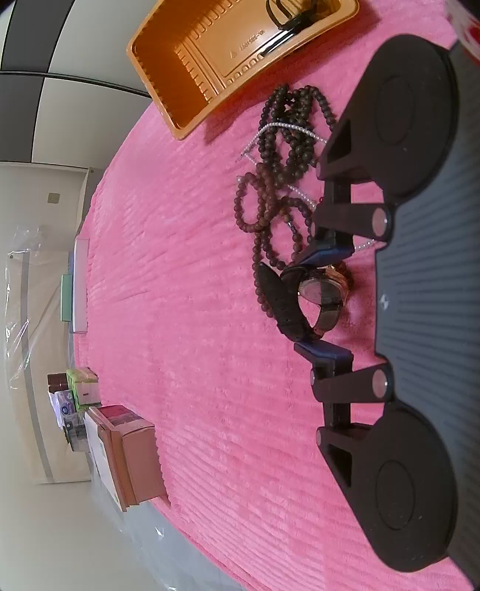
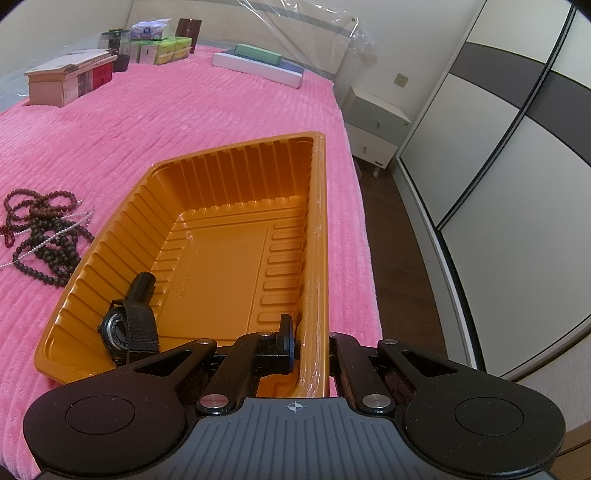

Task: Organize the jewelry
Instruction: 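Lift the rose-gold watch into the tray and open the left tool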

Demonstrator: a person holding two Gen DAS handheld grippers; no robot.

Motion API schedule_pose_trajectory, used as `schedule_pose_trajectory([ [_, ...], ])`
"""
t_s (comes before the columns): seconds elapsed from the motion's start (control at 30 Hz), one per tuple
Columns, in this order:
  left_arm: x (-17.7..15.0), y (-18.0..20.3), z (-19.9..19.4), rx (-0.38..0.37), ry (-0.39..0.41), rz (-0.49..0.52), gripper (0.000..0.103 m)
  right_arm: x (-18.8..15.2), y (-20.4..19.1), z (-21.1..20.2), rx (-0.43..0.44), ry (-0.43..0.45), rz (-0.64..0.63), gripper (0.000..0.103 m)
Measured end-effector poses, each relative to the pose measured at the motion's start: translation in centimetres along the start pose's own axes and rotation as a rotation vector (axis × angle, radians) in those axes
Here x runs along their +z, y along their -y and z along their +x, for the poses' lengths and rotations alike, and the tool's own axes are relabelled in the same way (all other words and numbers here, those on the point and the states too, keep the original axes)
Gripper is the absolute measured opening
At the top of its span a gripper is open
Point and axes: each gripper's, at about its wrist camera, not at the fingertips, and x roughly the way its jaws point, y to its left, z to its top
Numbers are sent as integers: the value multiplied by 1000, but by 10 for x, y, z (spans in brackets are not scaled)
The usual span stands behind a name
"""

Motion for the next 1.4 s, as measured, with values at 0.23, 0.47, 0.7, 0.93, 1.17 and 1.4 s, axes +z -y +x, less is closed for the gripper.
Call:
schedule_pose_trajectory([
  [0.23,3,0,-5,-4,3,2,37,0,0,0,0,2,1,3],
  [0.47,11,2,-11,-10,10,2,37,1,0,0,1,3,1,3],
  [0.7,17,4,-17,-24,23,0,37,1,1,0,1,4,1,3],
  [0.93,23,10,-25,-51,38,5,37,0,1,1,0,3,2,3],
  [1.17,30,32,-29,-118,45,26,37,0,1,1,0,3,1,3],
  [1.4,37,75,-31,-266,44,71,37,0,1,1,3,5,4,3],
])
